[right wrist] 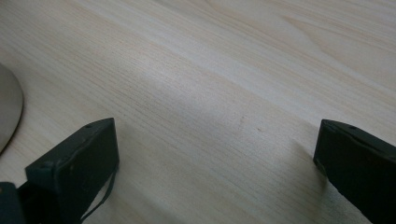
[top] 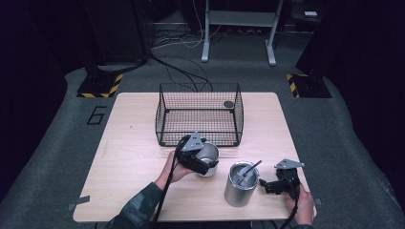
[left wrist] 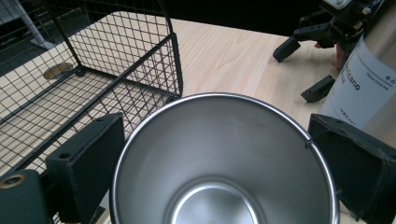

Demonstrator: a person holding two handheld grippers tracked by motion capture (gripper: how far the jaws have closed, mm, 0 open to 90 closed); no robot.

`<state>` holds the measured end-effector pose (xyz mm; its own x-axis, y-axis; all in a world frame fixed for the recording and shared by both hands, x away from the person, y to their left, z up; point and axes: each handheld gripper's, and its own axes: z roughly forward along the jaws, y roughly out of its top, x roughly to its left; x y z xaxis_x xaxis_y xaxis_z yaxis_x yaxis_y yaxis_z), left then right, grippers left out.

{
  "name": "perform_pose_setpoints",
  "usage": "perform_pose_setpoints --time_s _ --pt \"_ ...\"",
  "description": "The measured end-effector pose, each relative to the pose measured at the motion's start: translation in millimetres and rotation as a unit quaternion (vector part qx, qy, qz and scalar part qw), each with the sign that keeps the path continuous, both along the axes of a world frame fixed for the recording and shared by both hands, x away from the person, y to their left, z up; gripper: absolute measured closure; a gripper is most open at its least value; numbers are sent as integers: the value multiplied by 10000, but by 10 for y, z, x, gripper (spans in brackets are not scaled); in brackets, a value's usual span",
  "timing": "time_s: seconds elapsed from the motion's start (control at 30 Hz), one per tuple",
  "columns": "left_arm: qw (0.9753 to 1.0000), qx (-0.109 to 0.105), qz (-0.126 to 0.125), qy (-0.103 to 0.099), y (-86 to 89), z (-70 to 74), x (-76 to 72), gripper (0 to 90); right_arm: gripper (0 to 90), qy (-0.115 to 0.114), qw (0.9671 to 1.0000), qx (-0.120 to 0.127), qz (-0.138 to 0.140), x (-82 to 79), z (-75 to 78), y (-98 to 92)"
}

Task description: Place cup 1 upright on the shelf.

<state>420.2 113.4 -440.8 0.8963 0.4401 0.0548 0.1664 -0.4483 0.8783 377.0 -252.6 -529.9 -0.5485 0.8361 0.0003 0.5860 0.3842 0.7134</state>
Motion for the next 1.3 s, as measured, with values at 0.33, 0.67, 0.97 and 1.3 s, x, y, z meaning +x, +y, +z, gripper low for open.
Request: perform_pose_setpoints --time_s 0.33,0.67,0.97,1.3 --pt "10000 -2 82 -12 130 148 -30 65 0 -4 10000 -2 3 1 0 0" --pt "9999 -7 111 -47 227 276 -24 65 0 3 10000 1 -3 -1 0 0" --pt "9999 -79 143 -37 297 398 -10 65 0 -4 10000 -4 4 1 0 -1" --pt "9995 -116 220 -175 382 579 -4 65 0 -3 10000 -2 5 1 0 0"
